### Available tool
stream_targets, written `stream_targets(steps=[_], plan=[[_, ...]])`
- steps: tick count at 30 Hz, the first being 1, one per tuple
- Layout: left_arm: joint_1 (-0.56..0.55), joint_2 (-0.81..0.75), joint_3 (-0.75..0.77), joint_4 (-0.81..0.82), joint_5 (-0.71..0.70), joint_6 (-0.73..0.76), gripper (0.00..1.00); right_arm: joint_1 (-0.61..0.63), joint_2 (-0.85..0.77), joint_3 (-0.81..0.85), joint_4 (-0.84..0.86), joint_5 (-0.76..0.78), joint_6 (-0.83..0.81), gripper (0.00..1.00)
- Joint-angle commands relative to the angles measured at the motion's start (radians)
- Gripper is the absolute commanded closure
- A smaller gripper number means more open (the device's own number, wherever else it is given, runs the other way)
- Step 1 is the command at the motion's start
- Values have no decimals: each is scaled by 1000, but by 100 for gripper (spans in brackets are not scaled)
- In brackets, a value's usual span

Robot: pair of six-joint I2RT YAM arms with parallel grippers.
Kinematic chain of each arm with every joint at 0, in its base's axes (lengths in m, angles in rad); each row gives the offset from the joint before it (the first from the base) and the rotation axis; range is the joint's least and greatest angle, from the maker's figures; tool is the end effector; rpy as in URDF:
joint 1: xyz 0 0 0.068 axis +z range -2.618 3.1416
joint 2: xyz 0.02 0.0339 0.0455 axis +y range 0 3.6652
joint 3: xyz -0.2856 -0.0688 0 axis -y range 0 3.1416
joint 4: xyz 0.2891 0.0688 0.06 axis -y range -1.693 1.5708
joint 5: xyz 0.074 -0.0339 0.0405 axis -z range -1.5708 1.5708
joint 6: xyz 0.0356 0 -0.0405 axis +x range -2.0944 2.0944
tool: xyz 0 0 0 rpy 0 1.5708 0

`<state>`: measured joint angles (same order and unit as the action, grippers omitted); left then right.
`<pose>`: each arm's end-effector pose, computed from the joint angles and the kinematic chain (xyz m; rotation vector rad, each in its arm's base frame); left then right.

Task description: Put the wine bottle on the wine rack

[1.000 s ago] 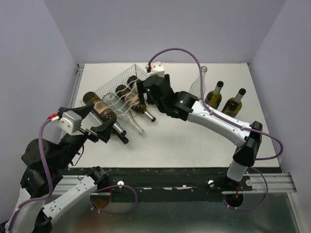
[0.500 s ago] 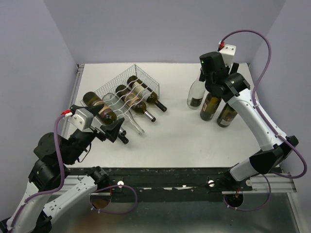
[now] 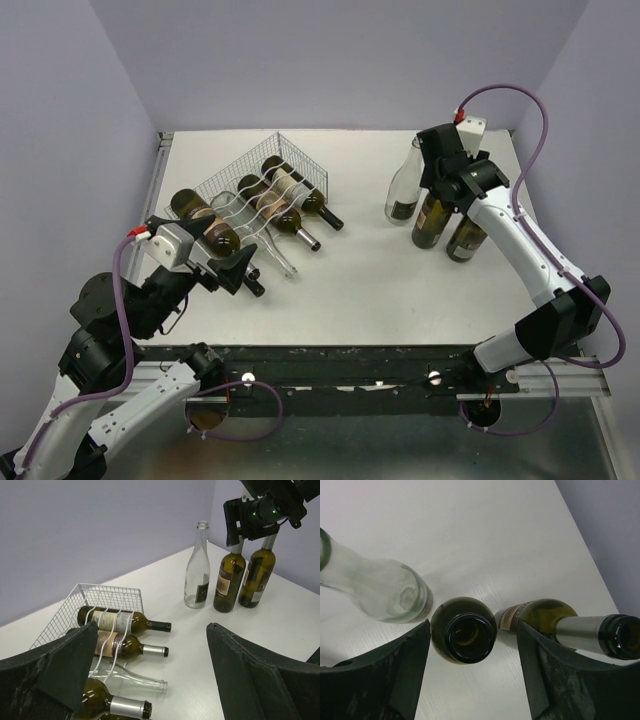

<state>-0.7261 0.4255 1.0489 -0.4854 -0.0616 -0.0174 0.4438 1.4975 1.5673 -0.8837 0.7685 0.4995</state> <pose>0.0523 -0.0435 0.4639 0.4571 1.3840 -0.5659 0.3282 0.1287 0.4059 0.3992 2.1070 -0.3801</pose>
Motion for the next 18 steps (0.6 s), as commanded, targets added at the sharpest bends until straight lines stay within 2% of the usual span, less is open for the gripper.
stream_targets(steps=[1, 3, 12, 16, 18], plan=[[-1, 7, -3, -22, 16, -30, 1, -14, -37, -61, 104, -47, -13, 27], [1, 10, -7, -25, 22, -27, 1, -17, -42, -88, 140, -57, -27, 32], [1, 62, -15, -78, 51, -22, 1, -24, -55, -127, 161, -37, -44, 74], [1, 71, -36, -61, 52, -36, 1, -25, -78, -118, 152, -51, -71, 97], [1, 78, -44, -52, 52, -41, 1, -24, -95, -107, 144, -77, -93, 99]])
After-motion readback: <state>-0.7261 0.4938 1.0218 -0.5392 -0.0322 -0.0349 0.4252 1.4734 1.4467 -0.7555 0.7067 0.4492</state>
